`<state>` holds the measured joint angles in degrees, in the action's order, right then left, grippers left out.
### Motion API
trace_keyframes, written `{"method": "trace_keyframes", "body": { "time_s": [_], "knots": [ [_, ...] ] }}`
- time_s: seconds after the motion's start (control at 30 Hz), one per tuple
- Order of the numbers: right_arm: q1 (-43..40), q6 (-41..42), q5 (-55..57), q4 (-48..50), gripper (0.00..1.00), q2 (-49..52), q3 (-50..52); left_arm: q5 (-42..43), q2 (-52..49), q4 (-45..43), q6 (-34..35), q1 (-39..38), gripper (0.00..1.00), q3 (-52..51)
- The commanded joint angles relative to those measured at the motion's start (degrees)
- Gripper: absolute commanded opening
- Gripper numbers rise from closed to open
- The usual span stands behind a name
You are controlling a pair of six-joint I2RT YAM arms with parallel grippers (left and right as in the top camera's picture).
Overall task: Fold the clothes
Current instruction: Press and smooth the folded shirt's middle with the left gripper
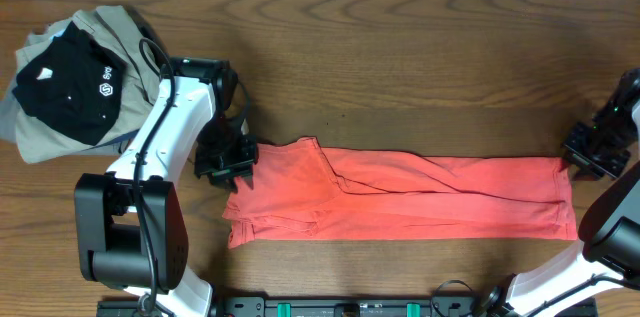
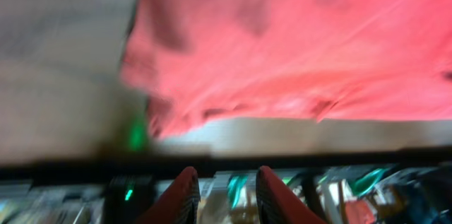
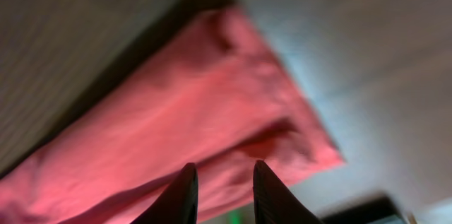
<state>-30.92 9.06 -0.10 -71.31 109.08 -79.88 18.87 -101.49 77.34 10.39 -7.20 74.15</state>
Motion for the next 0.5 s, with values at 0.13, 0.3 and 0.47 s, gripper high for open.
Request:
{"method": "trace_keyframes", "body": {
  "time_s": [0.13,0.3,0.47],
  "knots": [
    [1.8,-2.4,-6.5,5.3,0.35,-0.3,7.8,4.7,0.3,-12.1,-0.9,-1.0,0.39,0.0],
    [1.6,-1.2,-5.7,8.4,0.36,-0.3,11.8,4.7,0.1,-17.9,-0.9,-4.5,0.57,0.0],
    [1.6,-0.9,-5.7,8.5,0.37,-0.3,12.1,4.4,-1.8,-22.7,4.2,-8.8,0.63,-0.9]
  ]
}}
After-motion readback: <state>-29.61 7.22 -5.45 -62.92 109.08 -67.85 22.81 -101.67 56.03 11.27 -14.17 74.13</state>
